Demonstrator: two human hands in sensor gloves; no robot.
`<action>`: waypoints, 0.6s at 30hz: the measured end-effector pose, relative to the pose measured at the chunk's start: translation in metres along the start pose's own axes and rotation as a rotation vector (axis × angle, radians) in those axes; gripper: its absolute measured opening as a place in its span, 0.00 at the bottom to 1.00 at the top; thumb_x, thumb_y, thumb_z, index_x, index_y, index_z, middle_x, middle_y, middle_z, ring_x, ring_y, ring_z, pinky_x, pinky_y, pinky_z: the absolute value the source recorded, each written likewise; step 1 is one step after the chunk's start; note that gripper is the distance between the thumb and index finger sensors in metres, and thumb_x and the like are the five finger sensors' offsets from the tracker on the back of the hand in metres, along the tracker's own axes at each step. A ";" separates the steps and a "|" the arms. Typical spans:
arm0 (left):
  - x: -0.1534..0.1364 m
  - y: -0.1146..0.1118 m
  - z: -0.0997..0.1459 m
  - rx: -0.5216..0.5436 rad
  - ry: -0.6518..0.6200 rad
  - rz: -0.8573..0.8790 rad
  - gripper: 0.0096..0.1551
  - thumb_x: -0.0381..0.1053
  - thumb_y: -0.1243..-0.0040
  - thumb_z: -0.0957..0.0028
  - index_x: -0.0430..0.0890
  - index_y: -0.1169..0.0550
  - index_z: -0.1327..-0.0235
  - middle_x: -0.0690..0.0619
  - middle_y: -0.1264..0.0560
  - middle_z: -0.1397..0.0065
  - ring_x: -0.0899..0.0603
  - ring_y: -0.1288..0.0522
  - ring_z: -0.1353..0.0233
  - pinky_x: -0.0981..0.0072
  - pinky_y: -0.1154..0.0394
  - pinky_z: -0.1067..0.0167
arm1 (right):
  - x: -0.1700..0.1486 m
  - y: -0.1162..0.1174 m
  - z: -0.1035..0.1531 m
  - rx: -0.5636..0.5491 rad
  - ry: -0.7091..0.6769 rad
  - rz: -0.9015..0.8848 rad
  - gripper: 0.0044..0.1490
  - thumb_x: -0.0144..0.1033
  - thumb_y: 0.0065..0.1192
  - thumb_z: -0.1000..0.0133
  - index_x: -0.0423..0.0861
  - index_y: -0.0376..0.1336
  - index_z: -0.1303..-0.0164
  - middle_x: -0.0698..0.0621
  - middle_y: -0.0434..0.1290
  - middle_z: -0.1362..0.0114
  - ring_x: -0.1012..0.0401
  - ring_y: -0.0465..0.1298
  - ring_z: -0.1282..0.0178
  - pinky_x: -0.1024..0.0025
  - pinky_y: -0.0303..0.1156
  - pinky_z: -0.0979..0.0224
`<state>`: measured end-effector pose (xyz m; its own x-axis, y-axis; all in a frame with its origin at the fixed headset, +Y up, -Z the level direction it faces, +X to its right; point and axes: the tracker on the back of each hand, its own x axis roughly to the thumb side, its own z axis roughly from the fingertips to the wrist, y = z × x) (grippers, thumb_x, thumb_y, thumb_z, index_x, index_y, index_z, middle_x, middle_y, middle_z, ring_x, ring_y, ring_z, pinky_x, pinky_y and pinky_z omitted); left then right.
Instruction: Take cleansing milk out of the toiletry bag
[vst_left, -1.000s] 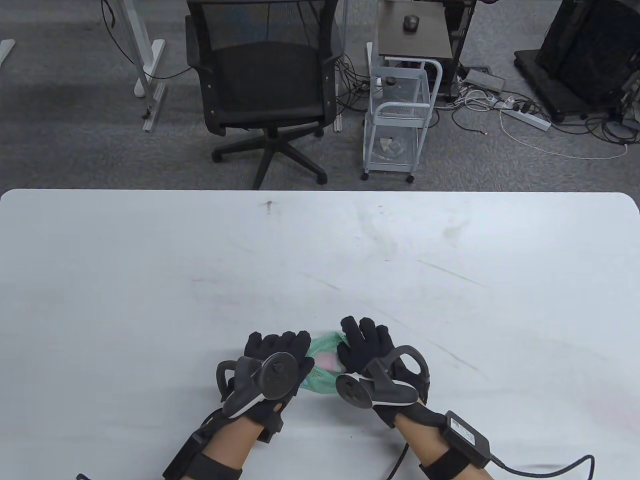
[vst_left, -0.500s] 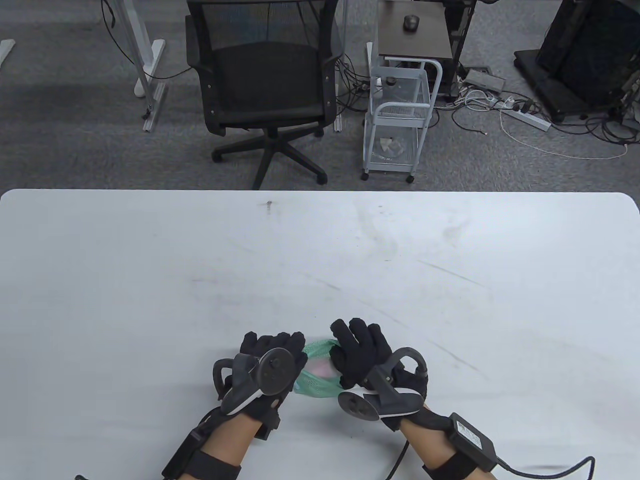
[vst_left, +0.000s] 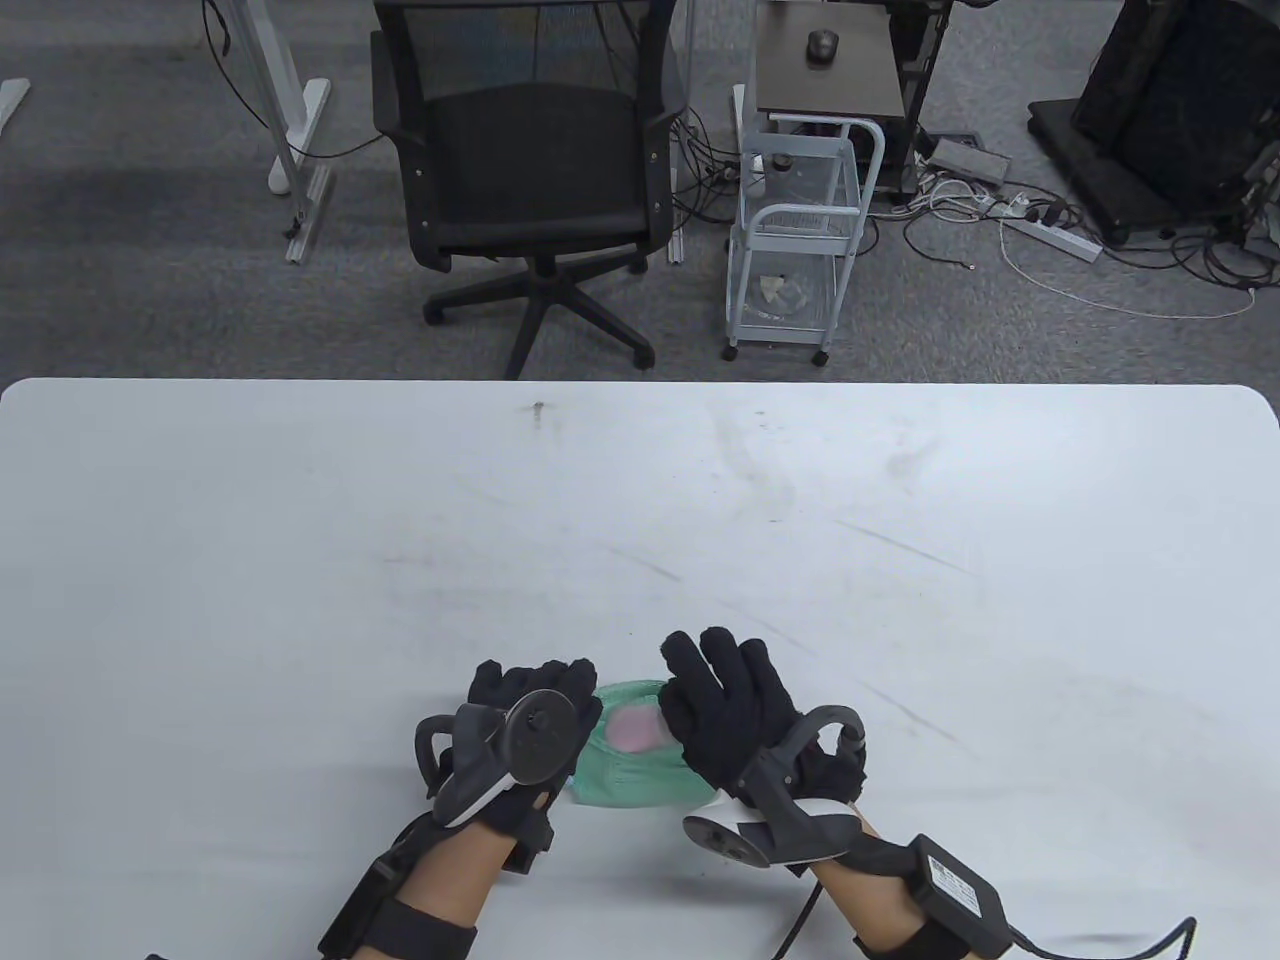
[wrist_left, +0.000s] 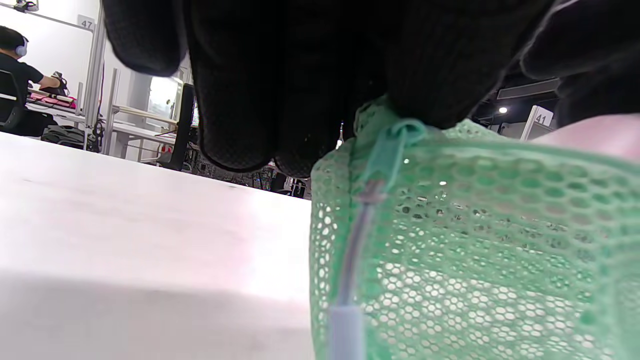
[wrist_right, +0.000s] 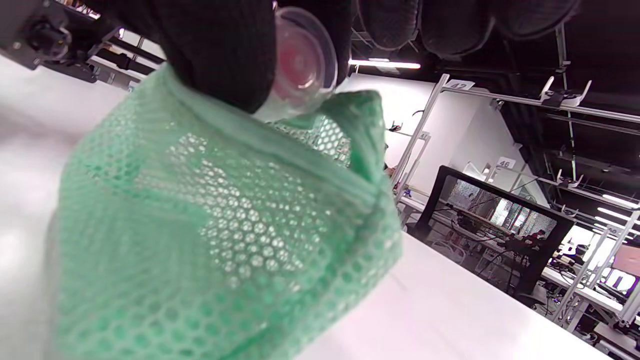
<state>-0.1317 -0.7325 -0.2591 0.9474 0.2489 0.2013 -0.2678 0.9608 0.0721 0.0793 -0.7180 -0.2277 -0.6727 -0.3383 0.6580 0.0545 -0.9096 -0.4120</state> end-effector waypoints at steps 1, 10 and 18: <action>0.000 0.000 0.000 0.002 0.001 -0.002 0.25 0.56 0.30 0.47 0.51 0.15 0.37 0.48 0.14 0.31 0.34 0.15 0.34 0.31 0.33 0.29 | -0.002 -0.001 0.001 -0.004 0.008 -0.006 0.41 0.43 0.77 0.46 0.38 0.66 0.26 0.29 0.52 0.11 0.24 0.58 0.21 0.27 0.58 0.25; -0.002 0.001 0.001 0.017 0.009 -0.004 0.25 0.56 0.30 0.47 0.51 0.15 0.37 0.48 0.14 0.31 0.34 0.15 0.34 0.31 0.33 0.29 | -0.027 -0.009 0.011 -0.007 0.117 -0.085 0.41 0.44 0.76 0.46 0.38 0.65 0.25 0.29 0.52 0.11 0.24 0.58 0.21 0.26 0.58 0.26; -0.002 0.001 0.001 0.009 0.006 -0.012 0.25 0.56 0.30 0.47 0.52 0.15 0.37 0.48 0.14 0.32 0.34 0.15 0.35 0.31 0.33 0.29 | -0.057 -0.008 0.020 0.035 0.273 -0.146 0.41 0.43 0.76 0.45 0.37 0.65 0.25 0.28 0.52 0.11 0.23 0.58 0.21 0.26 0.58 0.26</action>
<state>-0.1335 -0.7322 -0.2587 0.9515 0.2383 0.1945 -0.2581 0.9626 0.0829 0.1316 -0.6966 -0.2496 -0.8482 -0.1302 0.5134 -0.0355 -0.9532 -0.3004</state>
